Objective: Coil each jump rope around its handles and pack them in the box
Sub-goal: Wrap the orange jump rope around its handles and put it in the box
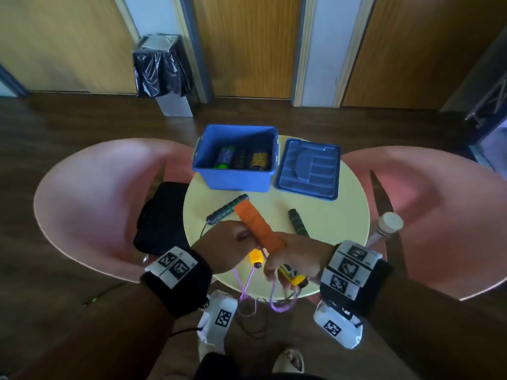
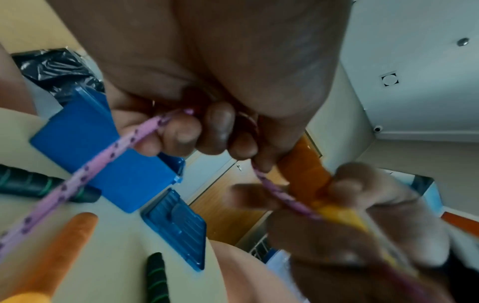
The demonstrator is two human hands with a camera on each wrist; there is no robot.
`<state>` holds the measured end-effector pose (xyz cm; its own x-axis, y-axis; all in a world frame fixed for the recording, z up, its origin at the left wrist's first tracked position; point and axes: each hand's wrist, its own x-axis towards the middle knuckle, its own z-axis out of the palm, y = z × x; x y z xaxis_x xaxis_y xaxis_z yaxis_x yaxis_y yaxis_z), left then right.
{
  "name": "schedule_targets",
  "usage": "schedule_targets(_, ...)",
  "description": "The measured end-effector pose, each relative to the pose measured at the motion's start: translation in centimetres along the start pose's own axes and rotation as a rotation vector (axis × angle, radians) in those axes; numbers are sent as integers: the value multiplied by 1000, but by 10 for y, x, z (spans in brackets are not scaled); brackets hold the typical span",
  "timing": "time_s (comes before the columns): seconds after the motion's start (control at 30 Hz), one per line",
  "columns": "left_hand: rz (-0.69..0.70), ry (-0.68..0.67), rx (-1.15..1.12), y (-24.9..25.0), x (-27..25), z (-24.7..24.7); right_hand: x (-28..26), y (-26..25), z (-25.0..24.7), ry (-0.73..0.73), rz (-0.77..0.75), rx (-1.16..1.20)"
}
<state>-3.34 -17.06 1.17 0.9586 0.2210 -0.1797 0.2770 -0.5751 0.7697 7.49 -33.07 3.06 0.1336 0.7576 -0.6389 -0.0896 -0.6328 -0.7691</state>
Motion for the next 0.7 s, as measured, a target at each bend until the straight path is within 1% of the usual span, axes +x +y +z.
schedule_targets(0.03, -12, 9, -12, -5, -3, -2, -3, -4, -1, -21, -25, 52)
schedule_targets(0.1, -103, 43, -104, -23, -12, -2, -10, -13, -6, -30, -136, 140)
schedule_targets(0.13, -155, 52, -174, -36, -17, 1, -13, -16, -10, -14, -200, 214)
schedule_targets(0.17, -206, 50, -190, -49, -24, 5, -17, -20, -15, 28, -239, 313)
schedule_targets(0.23, -300, 42, -82, -75, -42, 16, -25, -30, -25, 142, -338, 591)
schedule_targets(0.27, -367, 43, -52, -91, -52, 21, -28, -34, -32, 220, -413, 722)
schedule_targets(0.3, -419, 35, -50, -106, -63, 28, -31, -38, -40, 323, -478, 794)
schedule_targets(0.37, -503, -47, 52, -137, -86, 39, -35, -43, -57, 519, -543, 839)
schedule_targets(0.4, -538, -43, 68, -148, -98, 42, -35, -43, -65, 590, -553, 842)
schedule_targets(0.43, -567, -14, 58, -157, -106, 43, -36, -44, -69, 629, -562, 843)
schedule_targets(0.47, -590, 32, 23, -160, -114, 41, -36, -43, -70, 641, -577, 852)
schedule_targets(0.5, -602, 74, -13, -163, -120, 38, -36, -43, -69, 622, -599, 868)
schedule_targets(0.6, -627, 238, -106, -160, -128, 25, -33, -41, -60, 468, -633, 986)
schedule_targets(0.63, -623, 281, -139, -160, -130, 20, -30, -41, -56, 430, -611, 1007)
schedule_targets(0.7, -627, 364, -188, -158, -135, 8, -19, -39, -47, 424, -488, 937)
